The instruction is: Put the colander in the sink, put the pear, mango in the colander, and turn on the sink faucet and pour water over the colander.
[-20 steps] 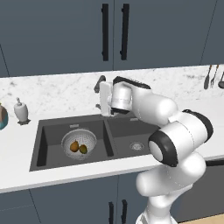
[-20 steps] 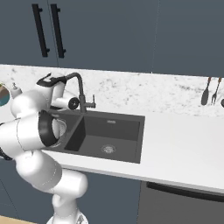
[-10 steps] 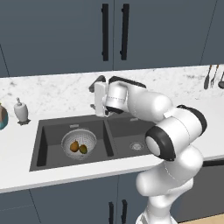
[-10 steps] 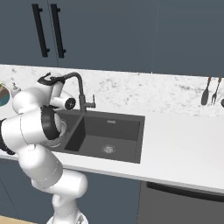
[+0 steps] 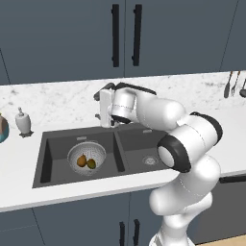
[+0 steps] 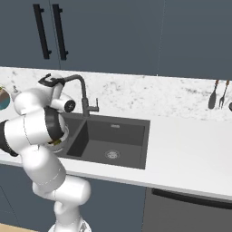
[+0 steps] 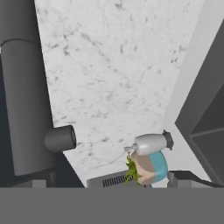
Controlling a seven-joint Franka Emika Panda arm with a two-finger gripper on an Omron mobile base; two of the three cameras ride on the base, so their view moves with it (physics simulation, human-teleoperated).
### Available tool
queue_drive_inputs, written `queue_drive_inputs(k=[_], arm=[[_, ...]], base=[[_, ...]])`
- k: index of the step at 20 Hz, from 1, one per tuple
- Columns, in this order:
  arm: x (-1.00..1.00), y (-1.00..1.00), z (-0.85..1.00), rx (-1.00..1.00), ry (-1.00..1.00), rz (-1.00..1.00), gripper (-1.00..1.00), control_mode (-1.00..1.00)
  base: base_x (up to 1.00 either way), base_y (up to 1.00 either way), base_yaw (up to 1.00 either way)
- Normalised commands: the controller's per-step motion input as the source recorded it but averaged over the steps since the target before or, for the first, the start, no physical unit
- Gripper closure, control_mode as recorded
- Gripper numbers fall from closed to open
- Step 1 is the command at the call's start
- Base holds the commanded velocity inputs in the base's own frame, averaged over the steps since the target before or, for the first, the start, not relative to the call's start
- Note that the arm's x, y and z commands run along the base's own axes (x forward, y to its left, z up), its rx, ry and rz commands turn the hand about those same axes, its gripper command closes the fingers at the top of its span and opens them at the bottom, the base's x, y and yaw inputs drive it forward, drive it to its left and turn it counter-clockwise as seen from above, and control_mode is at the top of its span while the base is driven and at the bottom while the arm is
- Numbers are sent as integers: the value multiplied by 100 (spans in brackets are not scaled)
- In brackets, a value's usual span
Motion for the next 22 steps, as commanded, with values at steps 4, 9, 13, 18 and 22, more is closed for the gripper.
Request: queue_drive_inputs(k=[4, 9, 13, 18, 22], arm=[[24, -15, -8, 1, 7, -1, -100, -100], [21, -11, -11, 1, 4, -1, -100, -100], [22, -9, -12, 0, 3, -1, -100, -100], [22, -9, -13, 0, 2, -2, -100, -100], [18, -10, -14, 0, 2, -2, -100, -100]], base=[[0, 0, 0], [0, 0, 0], [0, 0, 0], [0, 0, 0], [0, 0, 0]])
